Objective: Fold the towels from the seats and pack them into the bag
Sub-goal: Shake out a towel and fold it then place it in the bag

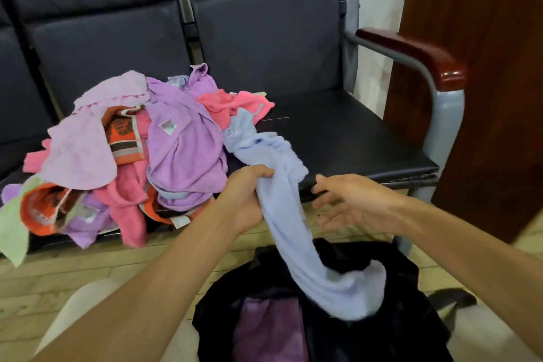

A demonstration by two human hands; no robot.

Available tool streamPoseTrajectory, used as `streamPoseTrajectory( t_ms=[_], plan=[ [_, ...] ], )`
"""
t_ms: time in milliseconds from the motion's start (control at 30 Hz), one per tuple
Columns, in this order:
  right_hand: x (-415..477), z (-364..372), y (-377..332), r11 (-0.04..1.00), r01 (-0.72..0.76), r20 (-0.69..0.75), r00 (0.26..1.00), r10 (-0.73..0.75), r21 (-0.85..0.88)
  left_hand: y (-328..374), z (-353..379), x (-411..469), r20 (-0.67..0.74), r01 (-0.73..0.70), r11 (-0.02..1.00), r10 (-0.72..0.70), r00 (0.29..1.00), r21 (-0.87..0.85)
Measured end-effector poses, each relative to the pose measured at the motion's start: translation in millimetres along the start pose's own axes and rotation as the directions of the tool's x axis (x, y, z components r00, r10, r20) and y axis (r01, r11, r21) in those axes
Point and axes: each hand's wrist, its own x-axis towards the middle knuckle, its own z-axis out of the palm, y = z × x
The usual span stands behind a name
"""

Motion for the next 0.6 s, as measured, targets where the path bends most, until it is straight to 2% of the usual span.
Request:
streamPoseTrajectory(
  t_ms=[133,200,300,400,500,600],
  plan=[
    [4,15,-4,0.994,0.088,-0.129,0.988,-0.08,0.06,-5,0,-6,0.144,-0.085,0.965,0.05,0.988,0.247],
    [4,22,-6,0.987,0.133,-0.21,0.971,-0.112,0.087,-9,-4,-8,0.179,-0.122,0.947,0.07,0.981,0.297],
    [2,22,-10,0.984,0.168,-0.288,0.946,-0.146,0.056,-7,-9,-9,0.1,-0.112,0.939,0.084,0.991,0.326],
    [-7,15,-15,0.978,0.21,-0.296,0.934,-0.198,0.007,-5,-6,-12,0.075,-0.132,0.924,0.112,0.991,0.359],
    [-13,11,-12,0.967,0.255,-0.303,0.921,-0.245,-0.006,-7,-5,-11,-0.04,-0.127,0.907,0.156,0.987,0.401],
    [-15,14,-10,0.968,0.241,-0.308,0.918,-0.25,-0.065,-11,-3,-12,-0.096,-0.099,0.888,0.158,0.983,0.449]
  ],
)
